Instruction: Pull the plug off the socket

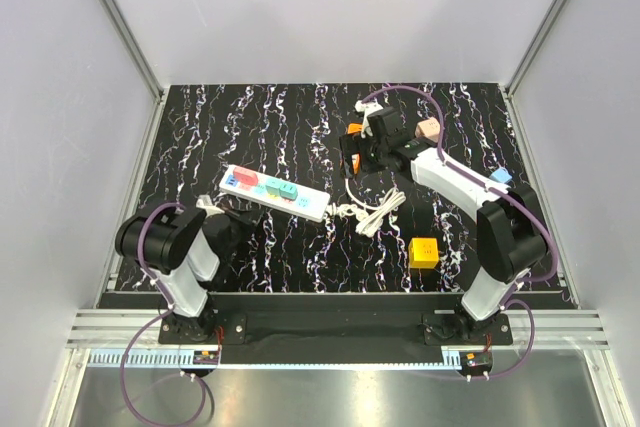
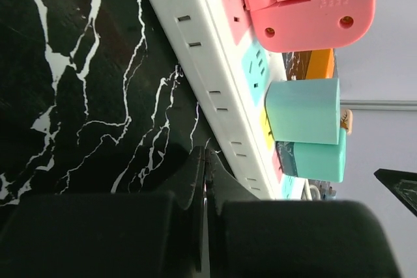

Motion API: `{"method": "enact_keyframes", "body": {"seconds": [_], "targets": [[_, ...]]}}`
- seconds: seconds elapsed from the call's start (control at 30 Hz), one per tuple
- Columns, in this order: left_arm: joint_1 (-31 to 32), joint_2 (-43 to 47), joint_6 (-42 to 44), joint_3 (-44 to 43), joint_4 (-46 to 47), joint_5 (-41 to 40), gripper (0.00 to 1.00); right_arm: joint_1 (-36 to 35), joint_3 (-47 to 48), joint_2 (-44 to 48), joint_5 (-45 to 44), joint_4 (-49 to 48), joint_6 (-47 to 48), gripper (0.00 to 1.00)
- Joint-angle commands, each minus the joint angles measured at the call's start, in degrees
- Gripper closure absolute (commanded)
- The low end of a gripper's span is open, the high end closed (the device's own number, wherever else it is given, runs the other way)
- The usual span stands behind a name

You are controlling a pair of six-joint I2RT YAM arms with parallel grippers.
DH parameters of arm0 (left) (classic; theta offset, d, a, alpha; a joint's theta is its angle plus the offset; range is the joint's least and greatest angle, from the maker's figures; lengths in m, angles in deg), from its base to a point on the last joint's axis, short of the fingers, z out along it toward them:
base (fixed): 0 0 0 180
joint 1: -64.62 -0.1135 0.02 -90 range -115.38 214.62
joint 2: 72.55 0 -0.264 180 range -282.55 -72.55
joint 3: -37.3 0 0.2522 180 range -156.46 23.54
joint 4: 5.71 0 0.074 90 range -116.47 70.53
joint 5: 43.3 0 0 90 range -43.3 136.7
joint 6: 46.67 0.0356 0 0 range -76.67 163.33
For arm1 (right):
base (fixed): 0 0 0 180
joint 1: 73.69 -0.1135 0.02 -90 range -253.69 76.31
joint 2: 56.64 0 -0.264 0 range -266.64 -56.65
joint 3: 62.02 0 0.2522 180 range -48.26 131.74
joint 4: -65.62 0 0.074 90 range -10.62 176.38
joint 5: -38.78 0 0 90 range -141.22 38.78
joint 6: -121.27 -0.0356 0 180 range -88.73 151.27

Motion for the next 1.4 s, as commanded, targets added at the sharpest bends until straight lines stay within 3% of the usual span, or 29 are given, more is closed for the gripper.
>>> {"method": "enact_keyframes", "body": {"seconds": [0.0,0.2,0.4,0.7,0.9,1.17,1.37], "targets": [[-0.2,3.5,2.7,4.4,21.7,-0.2,0.99,-0.8,1.6,-0.7,0.4,-1.8,1.0,0.00],[-1.1,9.6,3.3,4.4,15.7,0.8,0.99,-1.1,2.4,-1.5,0.7,-1.7,0.6,0.00],[-1.2,8.9,3.0,1.1,12.5,1.0,0.98,-1.2,2.5,-1.5,0.6,-1.7,0.8,0.00],[-1.6,0.7,0.9,-1.3,19.7,1.7,0.99,-1.4,2.6,-1.6,0.9,-1.3,1.3,0.00],[-1.6,2.3,0.9,0.7,21.1,0.9,0.99,-1.6,2.8,-2.3,1.0,-1.2,1.3,0.00],[-1.6,10.9,2.9,-1.5,9.8,0.9,0.99,-2.1,3.2,-3.2,1.0,-1.3,1.3,0.00],[-2.3,9.1,3.1,-4.9,7.0,1.5,0.99,-2.0,3.5,-3.0,0.8,-1.3,1.4,0.00]]}}
